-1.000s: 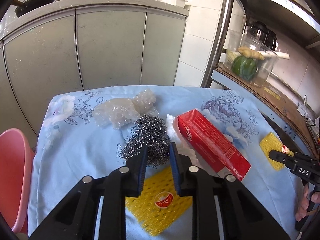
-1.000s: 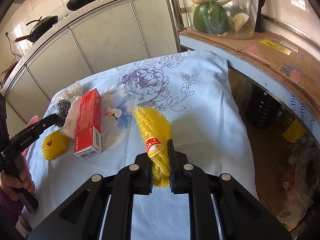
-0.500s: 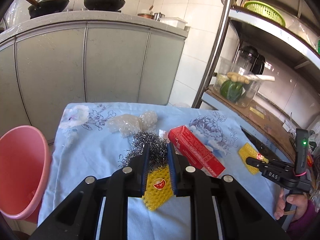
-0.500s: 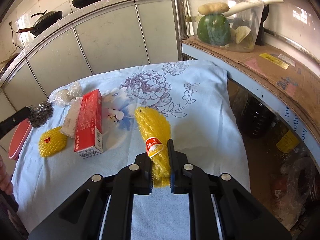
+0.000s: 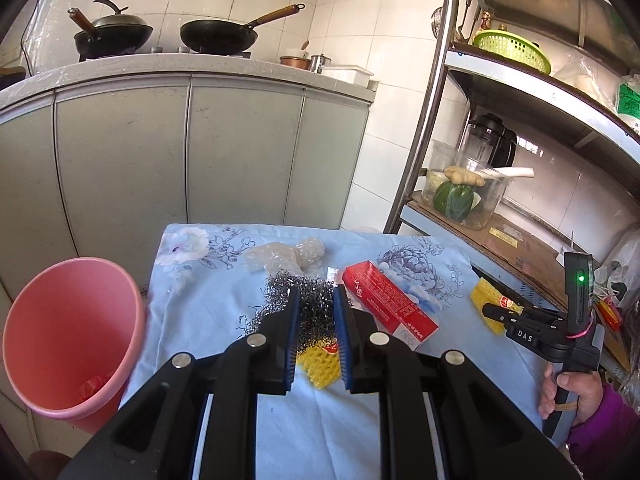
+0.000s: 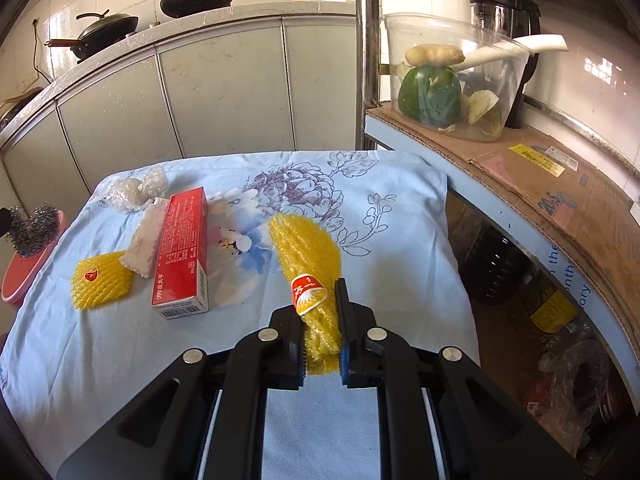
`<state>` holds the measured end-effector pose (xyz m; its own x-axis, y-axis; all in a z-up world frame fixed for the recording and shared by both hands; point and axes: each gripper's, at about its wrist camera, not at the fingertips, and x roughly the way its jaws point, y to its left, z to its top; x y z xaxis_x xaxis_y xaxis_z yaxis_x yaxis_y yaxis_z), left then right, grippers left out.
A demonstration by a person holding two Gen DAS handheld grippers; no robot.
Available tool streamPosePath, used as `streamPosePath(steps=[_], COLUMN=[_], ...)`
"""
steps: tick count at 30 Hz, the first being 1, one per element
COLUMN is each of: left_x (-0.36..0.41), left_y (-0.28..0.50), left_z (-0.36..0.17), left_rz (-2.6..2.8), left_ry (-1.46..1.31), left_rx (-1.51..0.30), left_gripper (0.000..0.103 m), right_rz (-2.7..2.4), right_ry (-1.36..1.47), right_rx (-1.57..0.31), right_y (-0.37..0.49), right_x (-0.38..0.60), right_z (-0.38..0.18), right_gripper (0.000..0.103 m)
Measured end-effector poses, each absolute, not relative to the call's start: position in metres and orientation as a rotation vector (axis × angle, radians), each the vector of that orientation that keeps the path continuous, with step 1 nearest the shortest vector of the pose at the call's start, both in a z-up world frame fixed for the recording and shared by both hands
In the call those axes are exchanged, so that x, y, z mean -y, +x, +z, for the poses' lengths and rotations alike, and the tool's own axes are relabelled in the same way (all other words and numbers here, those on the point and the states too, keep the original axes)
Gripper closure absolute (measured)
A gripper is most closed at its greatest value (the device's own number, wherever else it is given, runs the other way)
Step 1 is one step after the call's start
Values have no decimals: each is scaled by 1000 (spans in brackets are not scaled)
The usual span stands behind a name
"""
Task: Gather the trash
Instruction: 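Lift both items and carry them over the pink bin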
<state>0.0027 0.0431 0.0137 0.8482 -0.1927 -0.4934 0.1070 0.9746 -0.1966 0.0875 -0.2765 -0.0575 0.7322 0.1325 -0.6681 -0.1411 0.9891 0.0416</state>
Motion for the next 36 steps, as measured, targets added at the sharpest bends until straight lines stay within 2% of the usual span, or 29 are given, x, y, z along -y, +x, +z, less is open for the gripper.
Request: streamPosePath(steps=[12, 36], left_x=[-68, -108], left_y=[-29, -66], left_z=[21, 29], left_rz=[-117, -51], left_ry=[-181, -230], left_rx=[-484, -417], left_gripper=[87, 87], right_rz=[151, 508], right_ry=[9, -61], right_rx=[-696, -611], right_y=[74, 38], right_x=[269, 125], right_z=[-49, -1], right_gripper=[91, 91])
